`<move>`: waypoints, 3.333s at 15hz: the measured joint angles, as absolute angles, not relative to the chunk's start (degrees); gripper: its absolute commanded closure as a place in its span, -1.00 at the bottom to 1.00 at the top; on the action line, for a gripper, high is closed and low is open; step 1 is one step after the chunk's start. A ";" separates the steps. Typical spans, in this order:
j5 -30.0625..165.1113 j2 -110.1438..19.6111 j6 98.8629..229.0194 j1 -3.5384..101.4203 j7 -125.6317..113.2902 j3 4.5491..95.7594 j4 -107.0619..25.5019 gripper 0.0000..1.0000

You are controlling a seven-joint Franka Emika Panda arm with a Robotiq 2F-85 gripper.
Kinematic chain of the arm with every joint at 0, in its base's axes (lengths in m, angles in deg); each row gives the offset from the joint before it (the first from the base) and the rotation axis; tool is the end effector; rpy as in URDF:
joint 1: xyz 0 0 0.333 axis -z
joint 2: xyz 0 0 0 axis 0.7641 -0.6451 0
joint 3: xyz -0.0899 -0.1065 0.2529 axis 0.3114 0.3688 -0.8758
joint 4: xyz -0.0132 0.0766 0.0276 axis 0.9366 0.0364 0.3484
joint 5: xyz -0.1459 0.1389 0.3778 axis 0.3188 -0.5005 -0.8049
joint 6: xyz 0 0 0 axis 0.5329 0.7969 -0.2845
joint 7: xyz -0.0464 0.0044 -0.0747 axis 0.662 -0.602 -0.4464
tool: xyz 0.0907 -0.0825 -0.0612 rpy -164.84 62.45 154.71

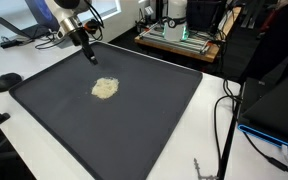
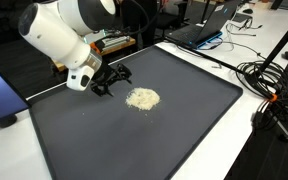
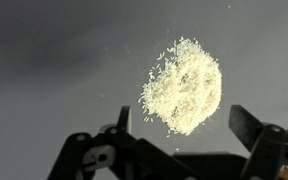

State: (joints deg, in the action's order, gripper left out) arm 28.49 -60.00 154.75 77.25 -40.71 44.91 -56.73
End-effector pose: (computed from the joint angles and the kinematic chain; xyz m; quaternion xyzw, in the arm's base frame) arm 0.5689 -0.2390 0.1248 -0.9483 0.1788 -0.0058 0.2621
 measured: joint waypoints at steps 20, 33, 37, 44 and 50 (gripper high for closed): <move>57.01 -33.71 199.19 56.10 -25.61 48.69 -99.02 -1.00; 115.00 -27.56 192.87 50.42 6.61 53.79 -99.33 -1.00; 120.52 -27.97 187.03 46.82 12.50 49.30 -99.10 -1.00; 127.16 -31.22 175.99 41.62 17.12 43.52 -94.70 -1.00; 128.66 -38.78 164.65 38.59 17.10 38.77 -86.47 -1.00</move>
State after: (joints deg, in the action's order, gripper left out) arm 128.66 -38.78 164.65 38.59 17.10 38.77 -86.47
